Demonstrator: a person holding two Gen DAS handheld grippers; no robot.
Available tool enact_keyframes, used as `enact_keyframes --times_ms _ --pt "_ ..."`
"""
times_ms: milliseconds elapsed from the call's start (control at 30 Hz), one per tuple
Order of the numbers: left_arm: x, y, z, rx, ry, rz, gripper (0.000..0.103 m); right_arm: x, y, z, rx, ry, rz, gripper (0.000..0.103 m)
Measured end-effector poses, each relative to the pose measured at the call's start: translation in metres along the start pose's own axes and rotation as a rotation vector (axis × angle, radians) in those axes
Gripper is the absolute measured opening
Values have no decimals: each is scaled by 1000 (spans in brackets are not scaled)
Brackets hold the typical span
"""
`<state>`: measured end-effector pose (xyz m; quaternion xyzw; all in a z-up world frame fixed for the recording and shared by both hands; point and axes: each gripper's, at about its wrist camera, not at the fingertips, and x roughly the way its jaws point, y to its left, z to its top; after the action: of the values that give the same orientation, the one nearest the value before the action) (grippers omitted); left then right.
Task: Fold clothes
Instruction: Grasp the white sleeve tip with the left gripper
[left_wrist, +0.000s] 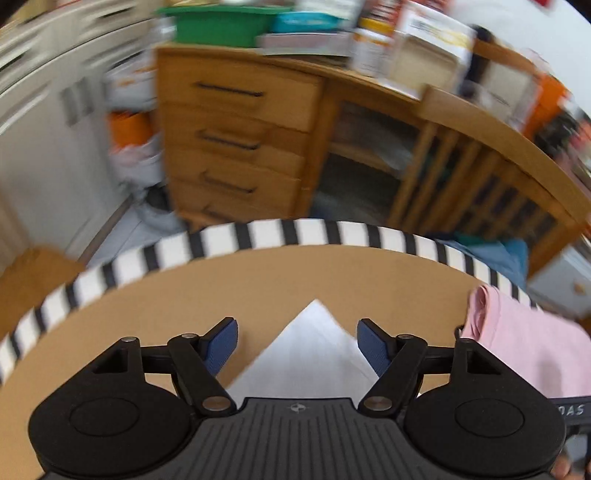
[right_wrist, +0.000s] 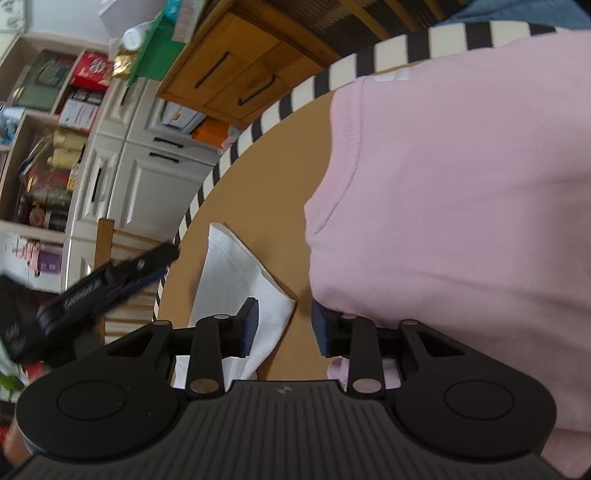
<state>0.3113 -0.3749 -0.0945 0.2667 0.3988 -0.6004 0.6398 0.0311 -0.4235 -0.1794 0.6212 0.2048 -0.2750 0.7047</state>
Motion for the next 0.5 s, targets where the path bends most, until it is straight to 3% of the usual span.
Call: enact_keyframes --times_ms 167,267,500 --pt "26 -2 6 146 52 -45 67 -1 4 1 -51 2 17 39" --pt "36 -2 6 172 71 -86 60 -2 7 2 -75 8 20 42" --pt "52 1 0 212 127 -128 54 -5 8 3 -91 5 35 44"
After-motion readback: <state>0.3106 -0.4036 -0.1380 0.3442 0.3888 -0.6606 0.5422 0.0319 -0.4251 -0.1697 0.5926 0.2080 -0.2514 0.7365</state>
